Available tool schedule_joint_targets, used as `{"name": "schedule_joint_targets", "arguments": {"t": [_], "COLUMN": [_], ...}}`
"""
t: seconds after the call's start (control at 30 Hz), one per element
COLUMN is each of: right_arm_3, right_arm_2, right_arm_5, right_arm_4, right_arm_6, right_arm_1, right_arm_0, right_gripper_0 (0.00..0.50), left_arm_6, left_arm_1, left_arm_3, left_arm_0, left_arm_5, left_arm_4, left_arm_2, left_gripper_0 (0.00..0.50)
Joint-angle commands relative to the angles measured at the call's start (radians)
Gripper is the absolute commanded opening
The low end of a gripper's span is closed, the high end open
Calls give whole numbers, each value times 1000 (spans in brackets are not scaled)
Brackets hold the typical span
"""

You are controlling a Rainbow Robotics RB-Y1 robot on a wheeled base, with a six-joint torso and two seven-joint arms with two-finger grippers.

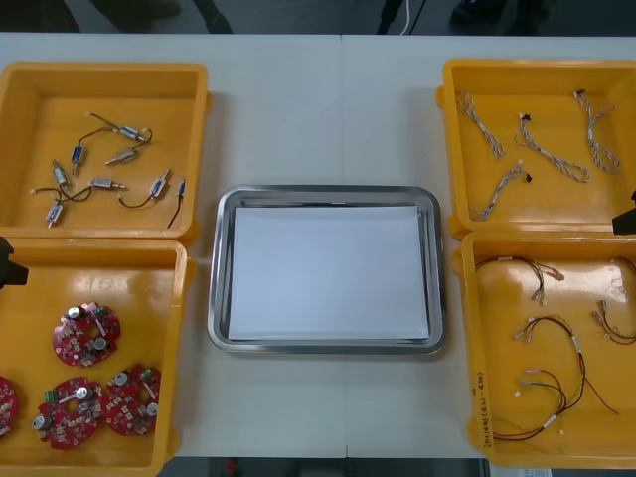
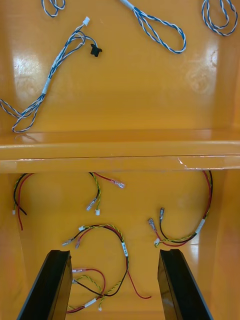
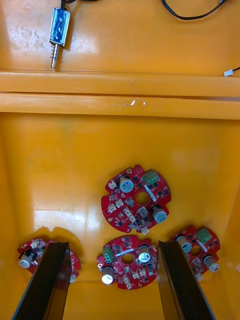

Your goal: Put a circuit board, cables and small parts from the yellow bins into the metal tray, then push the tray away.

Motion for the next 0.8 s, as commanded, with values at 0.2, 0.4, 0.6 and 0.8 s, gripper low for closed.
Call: {"name": "schedule_joint_targets", "arguments": {"t": [0.2,0.4,0.6,0.8], "right_arm_3": [-10,-18,-19,-19], "right_arm_2": [14,-20,-41,-41], "right_arm_5": [5,5,5,5], "right_arm_4": [-8,-8,-20,-23], "right_arm_6": [-31,-29,-31,-29], "right_arm_1": [-31,-36,-20,-19], "right_arm_0": [-29,-55,-53,-19], "right_gripper_0": [500,500,500,500], "left_arm_6": [35,32,16,-53], "left_arm_1": [-10,-7,16,45], "left_arm_3": [14,14,14,14], "left_arm_0": [57,57,51,51], "left_arm_5": [7,7,7,7], "left_arm_4": [8,10,26,45], "left_arm_2": [-25,-25,-25,-25], "left_gripper_0": [500,500,500,500]}}
